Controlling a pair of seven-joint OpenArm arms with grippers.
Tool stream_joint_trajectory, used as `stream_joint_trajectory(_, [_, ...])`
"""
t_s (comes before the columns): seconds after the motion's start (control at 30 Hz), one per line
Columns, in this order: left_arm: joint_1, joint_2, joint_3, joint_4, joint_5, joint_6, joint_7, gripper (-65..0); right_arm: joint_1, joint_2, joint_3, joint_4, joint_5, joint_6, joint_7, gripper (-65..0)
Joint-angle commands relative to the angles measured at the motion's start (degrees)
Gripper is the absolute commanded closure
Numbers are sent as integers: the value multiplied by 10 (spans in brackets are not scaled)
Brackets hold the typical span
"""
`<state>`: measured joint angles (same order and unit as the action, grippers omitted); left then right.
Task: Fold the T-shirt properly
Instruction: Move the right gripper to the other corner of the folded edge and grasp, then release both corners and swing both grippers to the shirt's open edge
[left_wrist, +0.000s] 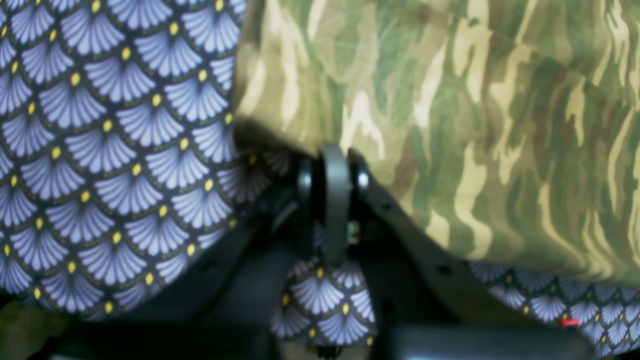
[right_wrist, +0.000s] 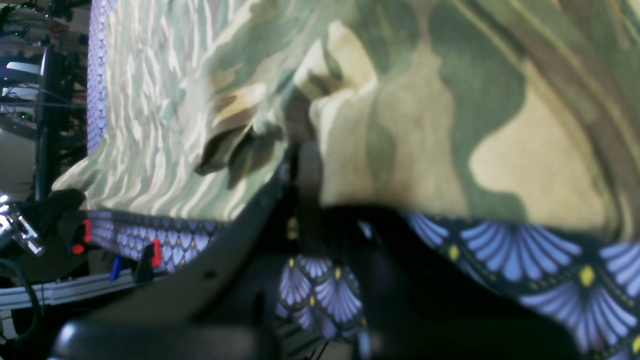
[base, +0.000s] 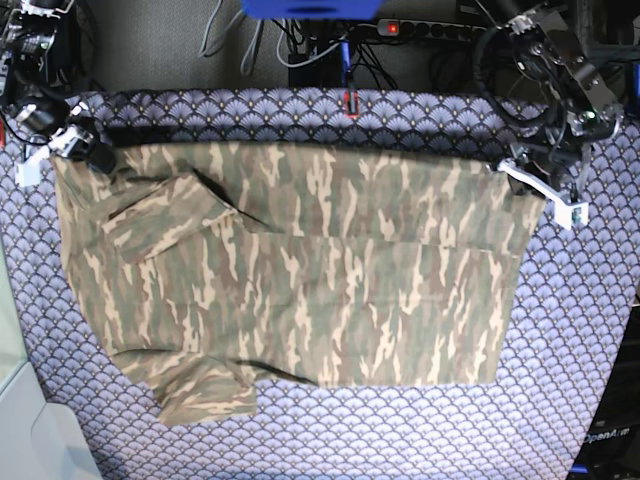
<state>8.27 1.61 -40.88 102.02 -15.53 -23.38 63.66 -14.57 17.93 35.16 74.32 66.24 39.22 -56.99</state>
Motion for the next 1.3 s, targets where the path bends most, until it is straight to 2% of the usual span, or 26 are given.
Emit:
stream_joint_trajectory(0.0, [2, -7, -2, 10, 0, 1, -8, -8, 0, 10, 5, 9, 11, 8, 9, 0])
stream_joint_trajectory(0.27, [13, -7, -2, 9, 0, 1, -8, -9, -1, 10, 8, 8, 11, 8, 4, 0])
stream_joint_trajectory(0.4, [13, -7, 0, 9, 1, 1, -8, -21, -2, 10, 20, -42, 13, 8, 4, -10])
stream_joint_trajectory(0.47, [13, -6, -1, 9, 4, 1, -8, -86, -2, 6, 37, -76, 13, 8, 4, -65])
stream_joint_trajectory(0.63, [23, -4, -2, 11, 0, 1, -9, -345, -8, -2, 63, -103, 13, 8, 0, -255])
stream_joint_trajectory(0.7, [26, -3, -2, 11, 0, 1, -13, -388, -9, -2, 63, -105, 14, 8, -21, -303])
stream_joint_trajectory(0.87, [26, -4, -3, 13, 0, 1, -14, -392, -9, -2, 111, -103, 14, 8, -48, -302])
stream_joint_trajectory(1.0, [27, -6, -14, 13, 0, 0, -14, -393, -14, 3, 157, -103, 11, 8, -49, -301])
stream_joint_trajectory(1.17, [24, -7, -51, 13, -1, -1, -14, -395, -18, 37, 169, -103, 11, 8, -47, -301])
stream_joint_trajectory(1.27, [22, -7, -68, 14, -1, -1, -14, -429, -17, 60, 168, -84, 11, 8, -45, -301])
